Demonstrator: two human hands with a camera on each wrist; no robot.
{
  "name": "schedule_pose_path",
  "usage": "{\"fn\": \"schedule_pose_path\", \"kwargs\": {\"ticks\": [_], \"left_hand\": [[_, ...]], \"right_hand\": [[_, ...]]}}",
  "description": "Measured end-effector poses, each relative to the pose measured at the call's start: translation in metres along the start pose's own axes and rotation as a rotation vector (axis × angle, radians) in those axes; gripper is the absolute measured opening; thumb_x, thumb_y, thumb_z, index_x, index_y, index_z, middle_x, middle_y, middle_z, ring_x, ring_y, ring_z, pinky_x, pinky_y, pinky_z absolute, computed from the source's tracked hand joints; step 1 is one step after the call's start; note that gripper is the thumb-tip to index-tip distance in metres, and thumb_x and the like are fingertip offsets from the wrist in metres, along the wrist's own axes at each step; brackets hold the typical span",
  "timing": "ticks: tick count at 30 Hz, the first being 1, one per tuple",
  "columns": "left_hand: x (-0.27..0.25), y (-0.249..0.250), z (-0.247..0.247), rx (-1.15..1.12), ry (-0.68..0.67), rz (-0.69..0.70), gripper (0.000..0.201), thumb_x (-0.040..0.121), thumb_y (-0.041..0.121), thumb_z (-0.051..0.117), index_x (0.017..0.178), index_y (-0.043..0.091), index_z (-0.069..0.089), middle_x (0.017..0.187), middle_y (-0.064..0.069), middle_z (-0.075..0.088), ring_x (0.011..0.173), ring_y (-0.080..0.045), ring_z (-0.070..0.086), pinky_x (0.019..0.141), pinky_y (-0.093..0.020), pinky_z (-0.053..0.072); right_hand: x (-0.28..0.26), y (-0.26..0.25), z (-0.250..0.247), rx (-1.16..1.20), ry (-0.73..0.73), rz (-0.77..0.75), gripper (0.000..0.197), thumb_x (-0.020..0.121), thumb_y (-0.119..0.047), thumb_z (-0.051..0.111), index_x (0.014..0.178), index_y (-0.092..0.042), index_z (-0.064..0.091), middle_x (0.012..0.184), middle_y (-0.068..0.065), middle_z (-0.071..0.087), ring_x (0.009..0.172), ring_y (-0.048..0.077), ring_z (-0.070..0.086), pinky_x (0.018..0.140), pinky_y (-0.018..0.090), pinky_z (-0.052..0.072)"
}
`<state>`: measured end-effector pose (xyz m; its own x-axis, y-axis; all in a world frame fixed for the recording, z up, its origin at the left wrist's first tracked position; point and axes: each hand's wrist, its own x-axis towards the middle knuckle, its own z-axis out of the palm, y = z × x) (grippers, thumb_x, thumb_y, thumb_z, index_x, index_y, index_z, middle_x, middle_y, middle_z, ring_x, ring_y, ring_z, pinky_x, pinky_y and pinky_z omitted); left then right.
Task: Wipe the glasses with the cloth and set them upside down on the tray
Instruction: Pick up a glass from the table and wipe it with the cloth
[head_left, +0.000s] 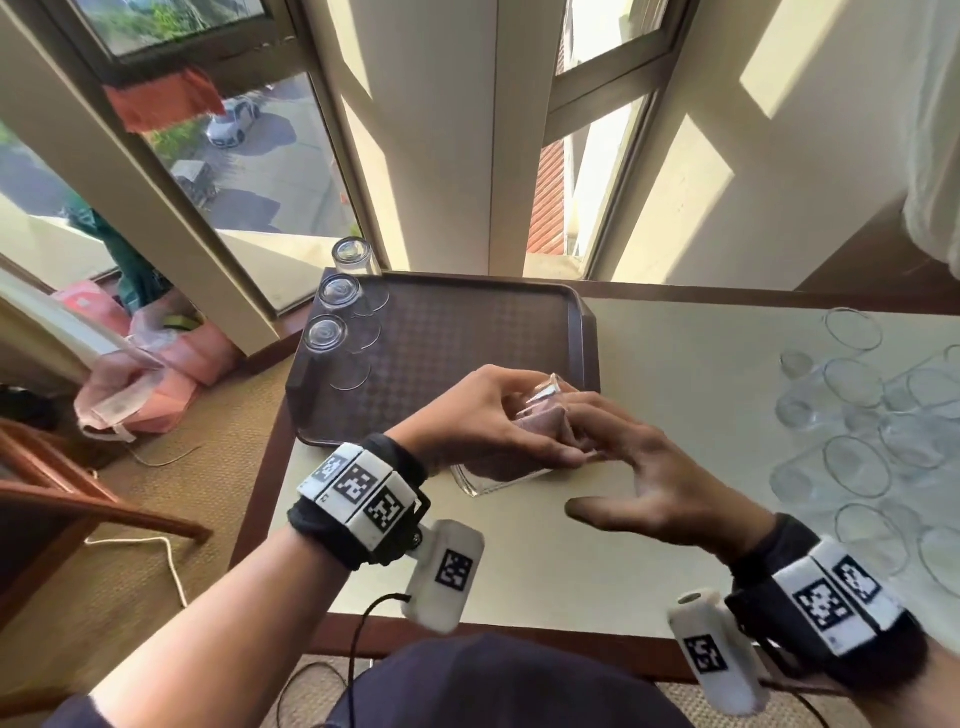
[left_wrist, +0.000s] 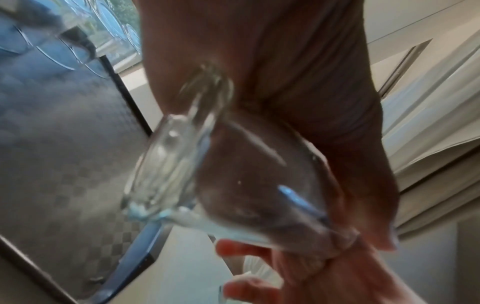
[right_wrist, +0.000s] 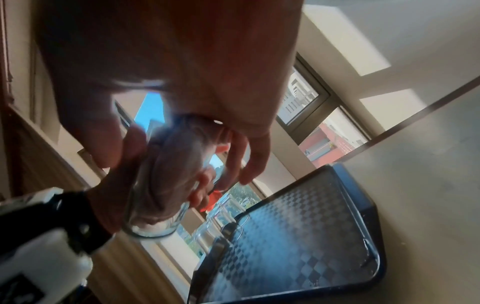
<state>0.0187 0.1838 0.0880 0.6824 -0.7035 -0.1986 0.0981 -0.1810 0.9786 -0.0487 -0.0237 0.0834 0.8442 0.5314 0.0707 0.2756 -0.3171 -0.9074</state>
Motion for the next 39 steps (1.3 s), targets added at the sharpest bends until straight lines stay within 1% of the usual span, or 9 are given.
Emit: {"fn": "schedule_pose_path", "kwargs": {"ticks": [5,8,12,15,17,21,27,33,39], "left_hand": [[0.009,0.003,0.003,-0.109,-0.031,-0.080,0.057,0.068,0.032,0.090,0.114,0.004,0.069,0.097,-0.005,0.074,0.091,-0.018,0.069,0.085,-0.033,0.057],[0.003,-0.002,-0.010,-0.297,-0.131,-0.092,0.084,0.055,0.055,0.092,0.124,0.016,0.064,0.115,-0.010,0.068,0.105,-0.023,0.065,0.091,-0.034,0.054],[-0.010,-0.006,-0.013,-0.509,-0.181,-0.082,0.075,0.064,0.037,0.092,0.127,0.010,0.061,0.110,-0.015,0.069,0.093,-0.026,0.070,0.077,-0.033,0.058],[-0.015,-0.004,-0.009,-0.522,-0.041,-0.067,0.057,0.060,0.029,0.091,0.106,0.004,0.068,0.086,-0.016,0.067,0.068,-0.020,0.067,0.058,-0.027,0.055],[-0.017,0.000,-0.007,-0.514,0.035,-0.061,0.047,0.066,0.025,0.079,0.105,0.001,0.068,0.081,-0.014,0.067,0.065,-0.019,0.065,0.053,-0.024,0.051],[-0.021,0.004,-0.008,-0.134,0.202,0.108,0.047,0.071,0.009,0.087,0.115,0.006,0.069,0.091,-0.001,0.075,0.078,-0.010,0.069,0.069,-0.023,0.056],[-0.031,-0.017,-0.006,0.820,0.486,0.533,0.074,0.068,0.024,0.088,0.134,0.006,0.061,0.105,-0.007,0.074,0.088,-0.019,0.071,0.079,-0.031,0.057],[-0.027,-0.007,-0.009,-0.522,0.209,0.020,0.085,0.058,0.032,0.094,0.132,0.009,0.059,0.113,-0.014,0.066,0.091,-0.033,0.061,0.055,-0.023,0.054],[-0.029,0.008,-0.017,-0.047,0.400,0.264,0.058,0.068,0.010,0.091,0.120,0.005,0.068,0.104,-0.005,0.076,0.086,-0.018,0.073,0.069,-0.022,0.058]], "right_hand": [[0.015,0.003,0.009,0.109,0.239,-0.048,0.034,0.078,-0.018,0.077,0.102,0.005,0.071,0.103,0.016,0.067,0.097,0.029,0.065,0.084,0.047,0.056],[0.015,0.001,0.006,0.193,0.355,-0.050,0.028,0.072,-0.001,0.077,0.099,-0.005,0.073,0.097,0.008,0.068,0.090,0.019,0.066,0.077,0.030,0.056],[0.015,-0.008,-0.005,0.249,0.359,-0.132,0.050,0.080,-0.014,0.078,0.118,-0.041,0.058,0.111,-0.008,0.062,0.099,0.015,0.065,0.076,0.028,0.058],[0.020,-0.011,-0.012,0.160,0.249,-0.130,0.043,0.087,-0.036,0.072,0.126,-0.026,0.057,0.119,-0.011,0.060,0.109,0.014,0.061,0.081,0.026,0.056],[0.024,-0.013,-0.012,0.193,0.227,-0.103,0.033,0.088,-0.014,0.072,0.120,-0.015,0.063,0.114,-0.011,0.061,0.098,-0.003,0.062,0.077,0.009,0.049],[0.020,-0.017,-0.007,0.447,0.218,0.117,0.028,0.091,-0.002,0.059,0.118,-0.008,0.061,0.086,-0.006,0.067,0.052,0.002,0.050,0.046,0.014,0.043],[0.018,-0.015,0.002,0.601,0.198,0.283,0.030,0.080,-0.021,0.066,0.109,-0.022,0.073,0.063,-0.010,0.064,0.046,0.012,0.037,0.039,0.023,0.040],[0.030,-0.021,-0.007,0.326,0.299,-0.041,0.033,0.083,0.002,0.061,0.109,-0.013,0.074,0.106,0.001,0.067,0.096,0.006,0.065,0.081,0.021,0.054],[0.039,-0.028,-0.007,0.543,0.241,0.145,0.026,0.089,-0.013,0.059,0.113,-0.013,0.069,0.095,0.000,0.072,0.052,0.008,0.046,0.045,0.026,0.046]]}}
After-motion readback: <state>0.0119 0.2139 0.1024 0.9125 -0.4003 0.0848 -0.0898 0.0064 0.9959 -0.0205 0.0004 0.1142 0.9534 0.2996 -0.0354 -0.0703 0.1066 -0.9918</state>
